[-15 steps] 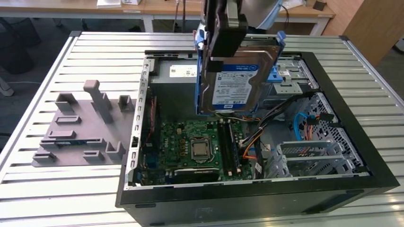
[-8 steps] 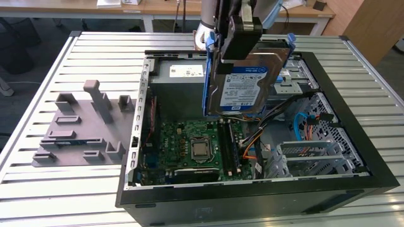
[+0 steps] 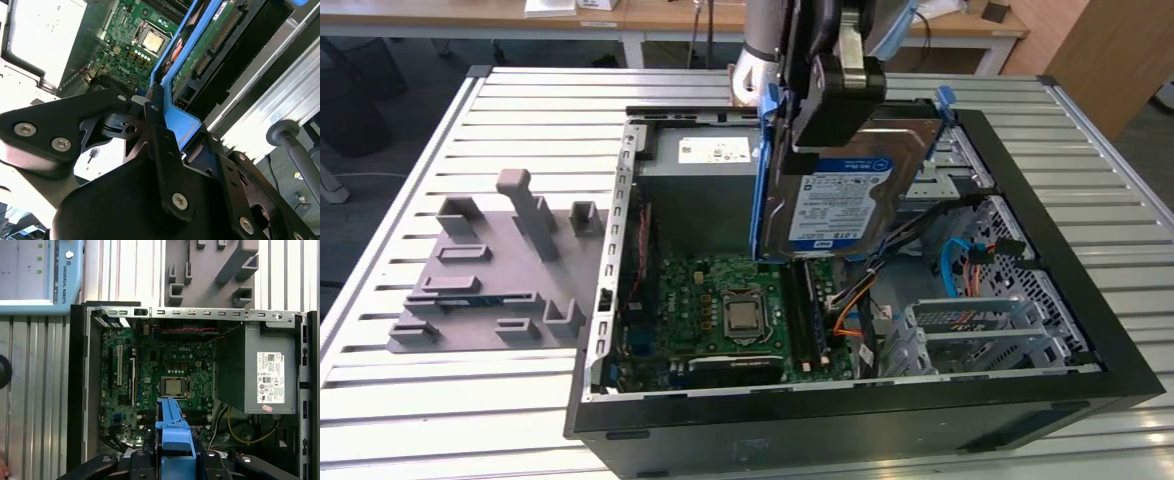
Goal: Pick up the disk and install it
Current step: 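Insert the disk into the insertion slot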
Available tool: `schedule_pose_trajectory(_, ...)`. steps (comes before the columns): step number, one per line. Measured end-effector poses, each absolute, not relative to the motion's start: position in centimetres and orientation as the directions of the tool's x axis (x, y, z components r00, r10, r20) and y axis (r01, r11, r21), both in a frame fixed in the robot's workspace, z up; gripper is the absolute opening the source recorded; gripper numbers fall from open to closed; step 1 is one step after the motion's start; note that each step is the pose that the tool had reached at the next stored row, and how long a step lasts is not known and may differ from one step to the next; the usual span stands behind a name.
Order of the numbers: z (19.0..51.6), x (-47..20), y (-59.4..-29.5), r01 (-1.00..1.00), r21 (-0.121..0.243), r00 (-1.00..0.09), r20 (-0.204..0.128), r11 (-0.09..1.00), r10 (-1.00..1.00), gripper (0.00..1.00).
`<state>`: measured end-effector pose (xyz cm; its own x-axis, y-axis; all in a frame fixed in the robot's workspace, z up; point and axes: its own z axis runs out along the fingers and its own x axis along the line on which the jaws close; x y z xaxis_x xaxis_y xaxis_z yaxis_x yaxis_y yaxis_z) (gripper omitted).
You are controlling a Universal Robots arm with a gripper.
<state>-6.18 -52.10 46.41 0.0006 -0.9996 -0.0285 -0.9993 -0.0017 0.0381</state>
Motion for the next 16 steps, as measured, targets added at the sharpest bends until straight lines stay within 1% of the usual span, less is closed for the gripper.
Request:
schedule_pose_trajectory(9, 46.2, -5.5, -54.2, -0.999, 0.038, 0.001, -0.029, -0.002, -1.0, 0.36)
schedule_pose_trajectory(16, 46.1, -3.9, -54.9, -0.999, 0.038, 0.001, -0.029, -0.002, -1.0, 0.36)
